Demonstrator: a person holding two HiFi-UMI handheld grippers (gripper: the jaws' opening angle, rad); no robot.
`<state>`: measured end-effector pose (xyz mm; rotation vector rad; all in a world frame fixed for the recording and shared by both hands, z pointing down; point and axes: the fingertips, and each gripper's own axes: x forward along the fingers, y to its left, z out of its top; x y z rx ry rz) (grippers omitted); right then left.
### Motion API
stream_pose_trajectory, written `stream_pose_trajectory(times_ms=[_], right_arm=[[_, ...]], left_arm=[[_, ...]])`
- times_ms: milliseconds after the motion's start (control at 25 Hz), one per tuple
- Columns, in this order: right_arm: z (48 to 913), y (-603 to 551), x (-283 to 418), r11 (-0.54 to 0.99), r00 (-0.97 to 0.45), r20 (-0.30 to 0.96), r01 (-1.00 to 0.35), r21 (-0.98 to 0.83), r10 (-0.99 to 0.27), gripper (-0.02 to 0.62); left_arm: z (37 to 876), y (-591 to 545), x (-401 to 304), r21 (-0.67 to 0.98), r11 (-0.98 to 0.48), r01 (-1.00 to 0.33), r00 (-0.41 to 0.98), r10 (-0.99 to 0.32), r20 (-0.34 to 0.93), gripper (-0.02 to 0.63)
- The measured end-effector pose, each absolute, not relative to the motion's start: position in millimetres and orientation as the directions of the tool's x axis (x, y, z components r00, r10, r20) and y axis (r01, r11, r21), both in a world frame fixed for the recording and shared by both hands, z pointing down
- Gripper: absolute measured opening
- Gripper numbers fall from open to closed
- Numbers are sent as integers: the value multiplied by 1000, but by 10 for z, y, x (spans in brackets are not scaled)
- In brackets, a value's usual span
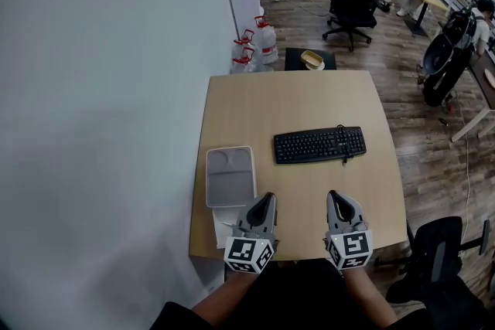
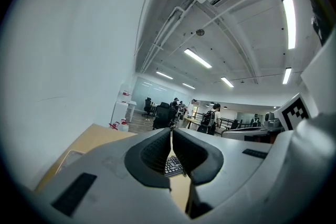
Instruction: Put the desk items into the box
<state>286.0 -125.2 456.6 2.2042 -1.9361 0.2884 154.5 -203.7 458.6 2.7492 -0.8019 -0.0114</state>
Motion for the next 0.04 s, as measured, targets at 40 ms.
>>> stream_pose_trajectory(times_ms=[40], right_arm=[[4558, -1266, 2849, -129, 127, 271, -992, 11, -954, 60]], left_arm=[[4582, -2048, 1529, 266, -807, -527, 846, -529, 70, 21]])
